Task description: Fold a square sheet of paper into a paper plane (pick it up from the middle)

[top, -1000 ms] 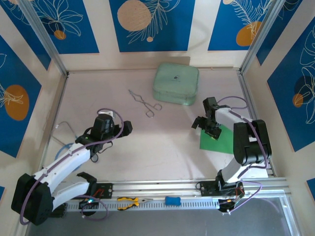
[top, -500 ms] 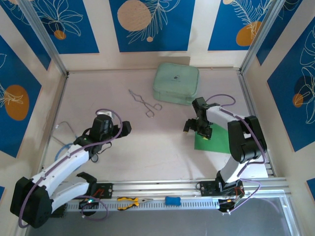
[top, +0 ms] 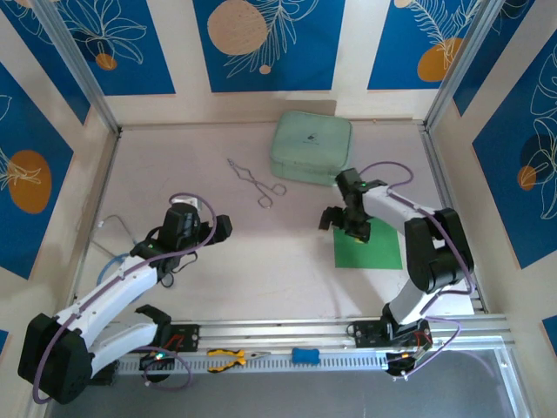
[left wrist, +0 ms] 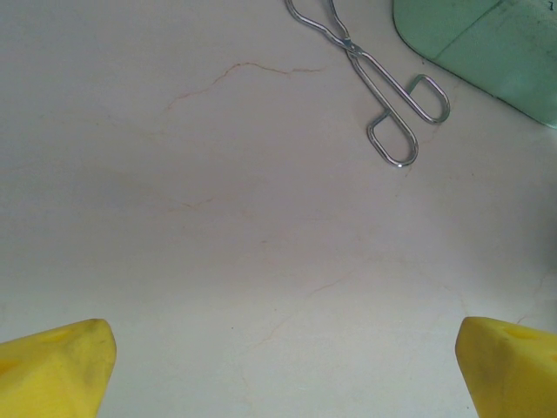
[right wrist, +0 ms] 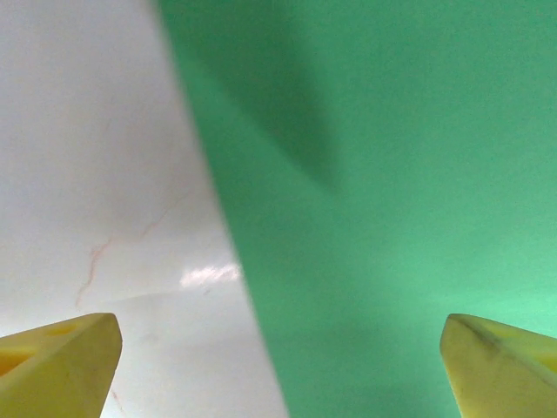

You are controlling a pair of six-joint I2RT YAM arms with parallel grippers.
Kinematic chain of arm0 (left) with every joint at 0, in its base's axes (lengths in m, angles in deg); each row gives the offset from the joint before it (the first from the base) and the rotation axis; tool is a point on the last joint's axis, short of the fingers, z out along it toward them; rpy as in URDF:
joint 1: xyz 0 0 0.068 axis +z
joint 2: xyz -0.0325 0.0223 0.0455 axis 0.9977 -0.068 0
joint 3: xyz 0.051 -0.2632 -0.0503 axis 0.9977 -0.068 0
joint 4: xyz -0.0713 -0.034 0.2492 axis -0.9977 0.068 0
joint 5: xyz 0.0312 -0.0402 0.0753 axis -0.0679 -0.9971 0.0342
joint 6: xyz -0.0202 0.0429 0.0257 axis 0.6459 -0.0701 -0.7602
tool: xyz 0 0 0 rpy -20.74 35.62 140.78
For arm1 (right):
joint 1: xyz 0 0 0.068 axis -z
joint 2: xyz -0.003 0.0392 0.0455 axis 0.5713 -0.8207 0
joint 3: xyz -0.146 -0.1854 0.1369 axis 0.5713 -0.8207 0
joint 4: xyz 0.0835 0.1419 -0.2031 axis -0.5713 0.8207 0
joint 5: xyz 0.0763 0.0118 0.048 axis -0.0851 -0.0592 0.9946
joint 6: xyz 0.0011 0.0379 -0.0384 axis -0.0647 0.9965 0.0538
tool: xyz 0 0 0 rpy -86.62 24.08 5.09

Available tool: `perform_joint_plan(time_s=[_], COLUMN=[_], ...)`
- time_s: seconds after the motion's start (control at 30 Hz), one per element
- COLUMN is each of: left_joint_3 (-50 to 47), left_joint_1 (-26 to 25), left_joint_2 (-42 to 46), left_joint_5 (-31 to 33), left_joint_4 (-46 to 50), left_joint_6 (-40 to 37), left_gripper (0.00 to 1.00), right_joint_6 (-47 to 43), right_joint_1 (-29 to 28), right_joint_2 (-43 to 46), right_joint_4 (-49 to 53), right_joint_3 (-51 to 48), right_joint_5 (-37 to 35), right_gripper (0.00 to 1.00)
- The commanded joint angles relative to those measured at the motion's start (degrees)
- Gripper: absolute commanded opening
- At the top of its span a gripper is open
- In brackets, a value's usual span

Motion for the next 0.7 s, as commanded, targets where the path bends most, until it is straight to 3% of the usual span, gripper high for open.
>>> perform_joint_plan(time_s=[0.0,0.2,0.67], left_joint_3=[0.3,0.5,0.3], left_joint_1=[-0.3,-0.3,-0.3], left_joint_2=[0.2,-0.4,-0.4], left_joint_5=[-0.3,-0.8,-0.8], left_joint_4=[0.0,-0.4,0.2], left_joint_6=[-1.5,-1.7,-1.5], left_gripper=[1.00,1.00,1.00], right_joint_6=[-1.8,-3.2,5.2], right_joint_1=[5.0,8.1,-1.0], right_joint_2=[2.2,0.5,-2.5], right_joint_4=[-0.5,-1.0,-3.3], right_joint_3=[-0.9,-1.0,-4.9], right_joint_5=[-0.4,-0.1,1.8], right_gripper=[0.94,0.94,0.93])
